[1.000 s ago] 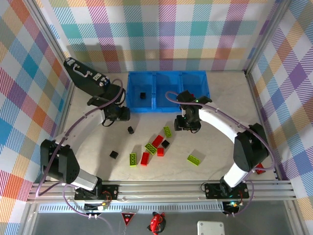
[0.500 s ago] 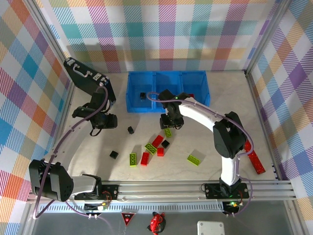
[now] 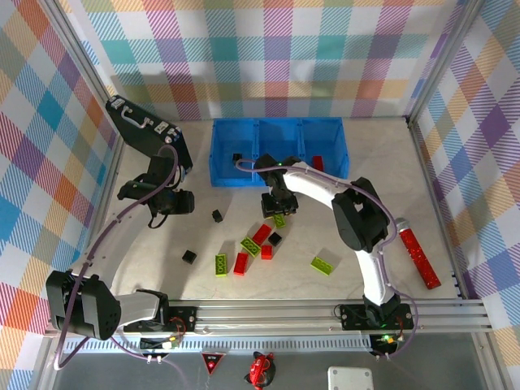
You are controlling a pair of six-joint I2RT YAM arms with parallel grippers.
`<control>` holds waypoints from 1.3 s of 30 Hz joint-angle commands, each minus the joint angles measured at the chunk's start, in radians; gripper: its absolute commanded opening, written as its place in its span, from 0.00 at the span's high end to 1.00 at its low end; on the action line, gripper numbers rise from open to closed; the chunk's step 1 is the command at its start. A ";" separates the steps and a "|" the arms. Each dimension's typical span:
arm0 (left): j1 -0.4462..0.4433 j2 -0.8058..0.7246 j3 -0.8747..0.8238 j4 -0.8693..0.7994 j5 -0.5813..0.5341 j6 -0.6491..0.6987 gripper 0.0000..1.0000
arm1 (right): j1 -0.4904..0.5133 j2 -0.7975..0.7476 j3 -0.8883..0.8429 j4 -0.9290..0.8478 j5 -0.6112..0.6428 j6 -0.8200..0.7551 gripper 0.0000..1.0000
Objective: Sort the legos into containers by color
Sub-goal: Pick up the lego from the center of the table.
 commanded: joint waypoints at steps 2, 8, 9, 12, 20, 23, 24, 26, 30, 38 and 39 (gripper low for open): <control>0.016 0.009 0.004 0.021 0.018 0.015 0.54 | 0.009 0.035 0.037 -0.028 0.037 0.015 0.48; 0.027 0.039 0.010 0.012 0.019 0.014 0.54 | 0.012 0.059 0.034 -0.019 0.041 0.017 0.50; 0.029 0.042 0.012 0.014 0.022 0.014 0.54 | 0.014 0.061 0.034 -0.019 0.041 0.016 0.51; 0.031 0.047 0.012 0.016 0.027 0.014 0.54 | 0.015 0.066 0.034 -0.018 0.038 0.016 0.54; 0.036 0.054 0.012 0.012 0.024 0.012 0.54 | 0.017 0.062 0.036 -0.020 0.042 0.011 0.60; 0.037 0.057 0.012 0.012 0.025 0.012 0.54 | 0.017 0.056 0.039 -0.022 0.044 0.010 0.60; 0.038 0.057 0.012 0.012 0.027 0.012 0.54 | 0.017 0.055 0.039 -0.023 0.046 0.010 0.61; 0.038 0.057 0.012 0.011 0.027 0.012 0.54 | 0.017 0.053 0.041 -0.023 0.047 0.010 0.62; 0.038 0.058 0.012 0.012 0.030 0.012 0.54 | 0.018 0.049 0.042 -0.028 0.050 0.011 0.63; 0.039 0.061 0.012 0.012 0.032 0.012 0.54 | 0.017 0.008 0.042 -0.045 0.057 0.011 0.64; 0.039 0.060 0.012 0.012 0.033 0.012 0.54 | 0.016 0.000 0.042 -0.046 0.059 0.009 0.64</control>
